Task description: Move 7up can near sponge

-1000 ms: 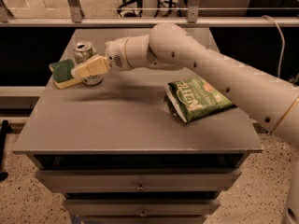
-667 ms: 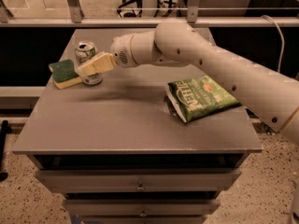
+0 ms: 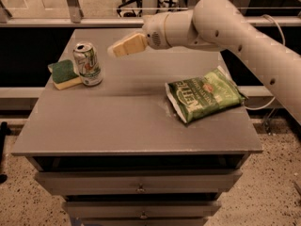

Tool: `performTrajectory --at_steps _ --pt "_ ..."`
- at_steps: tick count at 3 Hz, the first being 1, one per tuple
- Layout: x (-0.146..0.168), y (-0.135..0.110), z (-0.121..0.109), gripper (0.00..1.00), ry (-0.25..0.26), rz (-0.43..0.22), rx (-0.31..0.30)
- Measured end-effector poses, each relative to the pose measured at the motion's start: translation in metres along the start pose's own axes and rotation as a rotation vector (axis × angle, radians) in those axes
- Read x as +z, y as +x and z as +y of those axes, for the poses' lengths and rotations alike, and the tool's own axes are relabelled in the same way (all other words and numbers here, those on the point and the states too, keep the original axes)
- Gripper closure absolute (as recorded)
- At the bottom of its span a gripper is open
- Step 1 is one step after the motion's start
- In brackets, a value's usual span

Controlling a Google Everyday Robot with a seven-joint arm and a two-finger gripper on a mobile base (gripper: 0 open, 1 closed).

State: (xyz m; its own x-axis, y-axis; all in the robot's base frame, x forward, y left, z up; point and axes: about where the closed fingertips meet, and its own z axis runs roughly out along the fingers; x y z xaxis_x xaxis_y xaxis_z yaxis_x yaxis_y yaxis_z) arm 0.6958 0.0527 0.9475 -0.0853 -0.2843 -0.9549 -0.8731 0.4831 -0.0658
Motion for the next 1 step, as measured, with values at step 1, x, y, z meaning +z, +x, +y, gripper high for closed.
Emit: performTrajectory --at_steps 1 --pt "-0.0102 -0.0071 -0.0084 0.0 0.013 -0.009 -0.012"
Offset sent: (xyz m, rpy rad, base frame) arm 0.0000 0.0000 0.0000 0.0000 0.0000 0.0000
